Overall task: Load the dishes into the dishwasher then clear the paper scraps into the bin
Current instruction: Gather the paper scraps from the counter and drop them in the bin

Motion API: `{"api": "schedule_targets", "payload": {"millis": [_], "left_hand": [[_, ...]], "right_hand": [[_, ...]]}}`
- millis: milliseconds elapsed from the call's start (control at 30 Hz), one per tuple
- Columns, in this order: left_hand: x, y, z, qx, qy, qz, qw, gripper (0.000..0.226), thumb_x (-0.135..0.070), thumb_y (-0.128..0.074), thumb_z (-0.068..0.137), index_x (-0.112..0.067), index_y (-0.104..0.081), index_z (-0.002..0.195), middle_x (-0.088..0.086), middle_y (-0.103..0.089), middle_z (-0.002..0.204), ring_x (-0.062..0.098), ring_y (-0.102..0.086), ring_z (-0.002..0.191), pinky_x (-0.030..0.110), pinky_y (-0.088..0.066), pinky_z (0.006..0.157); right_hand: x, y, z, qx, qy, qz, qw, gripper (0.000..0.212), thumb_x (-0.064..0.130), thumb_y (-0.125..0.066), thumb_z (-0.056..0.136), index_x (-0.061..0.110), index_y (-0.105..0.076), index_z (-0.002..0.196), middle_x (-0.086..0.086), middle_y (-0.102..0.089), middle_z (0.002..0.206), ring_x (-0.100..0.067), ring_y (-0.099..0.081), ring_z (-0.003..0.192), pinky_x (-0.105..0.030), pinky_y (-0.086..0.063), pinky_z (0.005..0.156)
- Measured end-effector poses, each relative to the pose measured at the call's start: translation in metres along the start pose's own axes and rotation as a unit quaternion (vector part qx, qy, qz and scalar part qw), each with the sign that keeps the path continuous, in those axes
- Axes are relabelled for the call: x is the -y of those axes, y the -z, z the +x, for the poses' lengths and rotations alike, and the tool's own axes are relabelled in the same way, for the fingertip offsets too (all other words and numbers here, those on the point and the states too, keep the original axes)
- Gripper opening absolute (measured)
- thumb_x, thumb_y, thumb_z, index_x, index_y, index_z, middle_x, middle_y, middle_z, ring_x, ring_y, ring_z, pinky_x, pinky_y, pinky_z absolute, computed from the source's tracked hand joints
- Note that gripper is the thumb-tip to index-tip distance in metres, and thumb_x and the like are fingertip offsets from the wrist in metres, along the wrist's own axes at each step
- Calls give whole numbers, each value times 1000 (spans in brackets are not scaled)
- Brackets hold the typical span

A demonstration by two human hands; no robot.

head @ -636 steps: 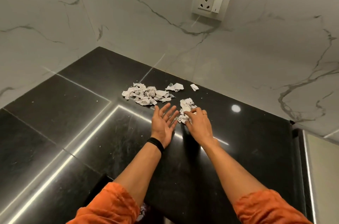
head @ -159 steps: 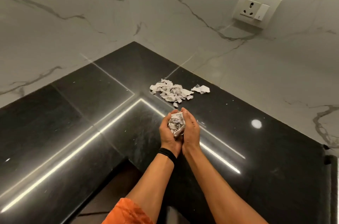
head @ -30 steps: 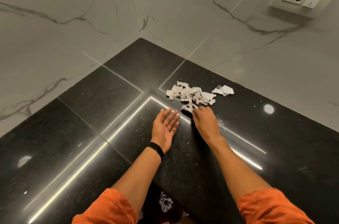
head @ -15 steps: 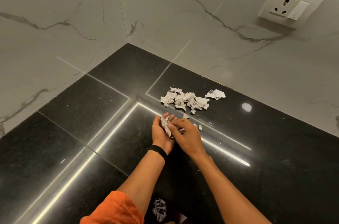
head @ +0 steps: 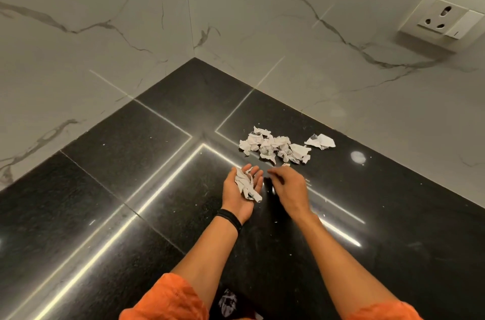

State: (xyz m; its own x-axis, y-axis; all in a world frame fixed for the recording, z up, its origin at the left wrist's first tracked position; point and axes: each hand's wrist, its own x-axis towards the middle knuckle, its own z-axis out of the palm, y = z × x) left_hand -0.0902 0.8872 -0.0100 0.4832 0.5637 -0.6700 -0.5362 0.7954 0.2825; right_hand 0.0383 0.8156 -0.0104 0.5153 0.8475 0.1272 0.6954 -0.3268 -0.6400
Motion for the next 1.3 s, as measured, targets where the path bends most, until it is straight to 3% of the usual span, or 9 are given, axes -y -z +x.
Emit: {"api": "schedule_targets", "payload": {"millis": [100,300,400,567,733,900,1100,1167,1300], "left_hand": [[6,1,6,10,15,8,1000,50,-40,-39,106,-2,-56,133,18,-67,121,29,-66,110,38,-50,101],[13,-3,9,16,43,4,999,50,-41,-43,102,1,-60,124,19,-66,123,33,-62,121,43,-43,111],[10,-8,7,-16,33,-19,999,34,-36,-49,102,-5,-64,103,14,-67,100,26,-66,96,36,-51,96],[9,-5,6,-18,40,-33,998,33,-35,-50,102,-6,-63,92,11,-63,91,25,-65,88,36,-53,94],[7,-1,6,-10,29,-17,999,34,-35,-49,103,-5,-63,95,14,-66,98,26,-66,94,37,-52,97],[15,-2,6,2,35,4,999,35,-35,-46,103,-5,-64,99,13,-68,104,25,-67,97,36,-54,93],[26,-7,2,7,44,43,998,35,-35,-44,104,-6,-64,99,14,-69,104,26,-67,98,37,-52,97],[28,-7,-1,6,47,51,998,35,-36,-44,104,-6,-63,103,14,-68,106,27,-66,102,39,-48,104],[32,-5,-3,10,52,69,996,35,-36,-46,103,-5,-63,106,18,-68,110,29,-66,107,43,-47,107]], "right_hand": [[21,2,-4,-32,-73,179,981,16,15,-73,90,23,-75,104,13,-74,95,-1,-69,91,-22,-56,84],[29,5,1,-2,-41,189,981,5,25,-71,91,27,-75,93,16,-74,89,-3,-69,86,-24,-55,79],[2,14,15,-57,-51,86,993,12,20,-69,93,22,-74,104,10,-73,102,-9,-66,96,-31,-53,89],[-46,19,25,106,46,-155,981,35,13,-65,94,11,-65,129,-6,-63,128,-29,-56,120,-36,-41,104],[-60,33,0,83,101,-152,980,24,22,-57,101,15,-69,120,-1,-65,122,-26,-58,110,-33,-44,97],[-54,39,-31,120,55,-166,977,44,49,-61,96,22,-62,131,7,-57,128,-15,-48,119,-32,-45,100],[-44,24,-38,92,40,-186,977,20,22,-59,98,19,-73,113,0,-66,114,-22,-59,106,-34,-48,91],[-41,23,-38,74,-2,-152,986,19,22,-62,97,20,-76,109,2,-70,109,-17,-62,102,-31,-49,89],[-17,30,-32,-32,-143,100,984,14,23,-76,88,23,-79,101,12,-76,93,0,-69,87,-27,-57,87]]}}
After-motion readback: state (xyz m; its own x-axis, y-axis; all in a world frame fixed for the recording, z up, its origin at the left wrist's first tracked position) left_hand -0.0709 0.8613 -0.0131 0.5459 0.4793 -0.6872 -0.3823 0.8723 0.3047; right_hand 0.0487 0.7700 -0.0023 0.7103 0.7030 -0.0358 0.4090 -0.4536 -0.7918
